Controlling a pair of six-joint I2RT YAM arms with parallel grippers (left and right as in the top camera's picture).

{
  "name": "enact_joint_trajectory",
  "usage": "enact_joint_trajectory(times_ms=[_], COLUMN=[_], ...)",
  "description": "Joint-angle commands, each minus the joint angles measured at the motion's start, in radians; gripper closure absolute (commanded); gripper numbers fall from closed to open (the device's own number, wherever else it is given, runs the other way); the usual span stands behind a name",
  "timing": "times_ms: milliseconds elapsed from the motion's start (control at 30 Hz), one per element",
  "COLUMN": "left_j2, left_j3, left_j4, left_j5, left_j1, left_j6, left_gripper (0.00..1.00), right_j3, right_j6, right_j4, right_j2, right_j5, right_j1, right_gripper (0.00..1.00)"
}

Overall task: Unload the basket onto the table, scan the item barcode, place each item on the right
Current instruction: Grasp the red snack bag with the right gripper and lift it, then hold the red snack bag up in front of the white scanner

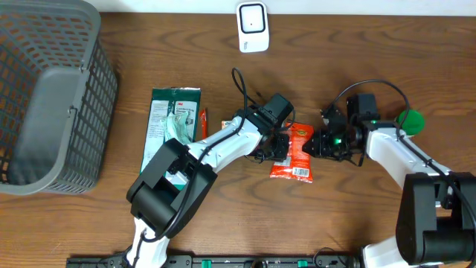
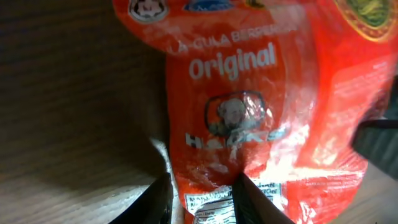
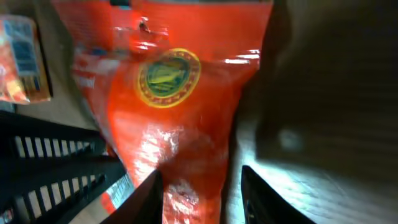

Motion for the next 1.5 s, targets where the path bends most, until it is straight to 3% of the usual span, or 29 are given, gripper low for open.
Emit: enact_joint_trajectory(times_ms=[0,100,200,300,400,467,533,633,733,833,900,1067,1233,1267,1467], left_j2=[0.085,0.095,0.095,0.095,0.095,0.095,0.095,0.076,0.013,-0.124,-0.257,-0.511,-0.785,-0.841,-1.081], left_j3=[-0.008,-0.008,-0.008,-0.008,-0.008,-0.008,-0.008,0.003,0.027,0.033,0.033,0.033,0.033,0.033,0.033], left_j4=[-0.012,-0.016,-0.017,-0.027,-0.041,-0.041,-0.040,-0.045,-0.061,-0.082,-0.115,-0.179,-0.229,-0.238,-0.301], left_j5=[0.005,-0.004,-0.006,-0.006,-0.018,-0.023,-0.033,-0.033,-0.033,-0.032,-0.033,-0.046,-0.148,-0.196,-0.536], left_j1=[-0.002,-0.002,-0.002,-0.002,-0.002,-0.002,-0.002,0.005,0.021,0.051,0.085,0.180,0.299,0.320,0.409], left_j6=[0.002,0.002,0.002,0.002,0.006,0.006,0.006,0.007,0.033,0.036,0.039,0.060,0.139,0.142,0.142], left_gripper=[0.68,0.70,0.73,0.80,0.81,0.81,0.81,0.81,0.74,0.51,0.44,0.43,0.42,0.34,0.19], right_j3=[-0.085,-0.170,-0.230,-0.252,-0.248,-0.248,-0.248,-0.240,-0.209,-0.188,-0.188,-0.159,0.037,0.103,0.520], right_j6=[-0.007,0.062,0.099,0.098,0.097,0.097,0.075,0.068,0.056,0.056,0.056,0.061,0.063,0.063,-0.086], right_j4=[0.092,0.221,0.333,0.366,0.380,0.377,0.370,0.393,0.392,0.391,0.391,0.391,0.290,0.245,-0.052], right_j2=[-0.008,-0.007,-0.007,-0.007,-0.008,-0.008,-0.008,-0.016,-0.050,-0.117,-0.200,-0.346,-0.415,-0.411,-0.309], right_j5=[-0.117,-0.146,-0.180,-0.274,-0.371,-0.389,-0.389,-0.388,-0.388,-0.389,-0.393,-0.392,-0.377,-0.337,0.116], right_j1=[-0.009,-0.009,-0.009,-0.009,-0.035,-0.044,-0.045,-0.046,-0.043,-0.042,-0.041,-0.040,0.011,0.038,0.251], right_gripper=[0.62,0.59,0.49,0.49,0.50,0.67,0.99,0.99,0.99,0.99,0.99,0.99,0.99,0.99,0.99])
